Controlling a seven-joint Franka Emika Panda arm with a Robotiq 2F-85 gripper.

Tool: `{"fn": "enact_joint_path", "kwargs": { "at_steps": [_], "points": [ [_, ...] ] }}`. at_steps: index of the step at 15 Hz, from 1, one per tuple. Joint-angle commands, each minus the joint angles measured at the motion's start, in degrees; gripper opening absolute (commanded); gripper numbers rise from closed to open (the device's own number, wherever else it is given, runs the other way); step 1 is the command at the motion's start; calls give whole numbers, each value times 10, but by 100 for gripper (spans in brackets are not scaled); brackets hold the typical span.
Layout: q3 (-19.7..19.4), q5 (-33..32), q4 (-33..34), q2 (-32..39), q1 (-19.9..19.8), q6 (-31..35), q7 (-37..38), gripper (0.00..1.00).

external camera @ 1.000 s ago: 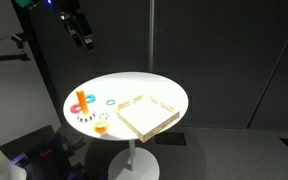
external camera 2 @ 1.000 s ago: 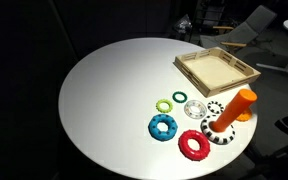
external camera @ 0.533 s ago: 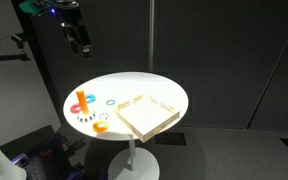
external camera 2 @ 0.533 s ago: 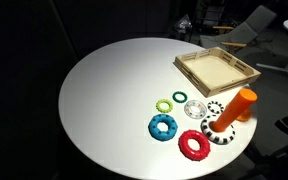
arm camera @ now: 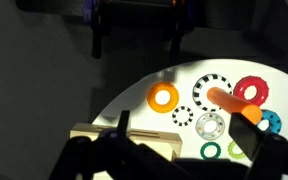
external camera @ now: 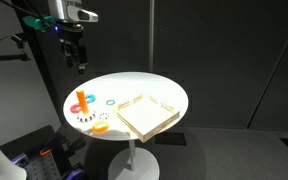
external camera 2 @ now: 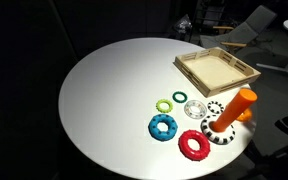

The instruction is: Pick up the orange ring and put it on the ring holder

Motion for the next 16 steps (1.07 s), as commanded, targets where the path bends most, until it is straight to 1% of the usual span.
{"fn": "enact_joint_path", "kwargs": {
  "at_steps": [1,6,10,11,16],
  "points": [
    [0,-10,-37,-8,2,24,-19,100],
    [8,-27,-103,-20,1,102,-17,100],
    [9,-42,-137,-7,-2,168,-10,100],
    [8,-43,-122,12,-3,176,-8,100],
    [8,-49,-126,50,-11,241,-2,100]
  ]
}}
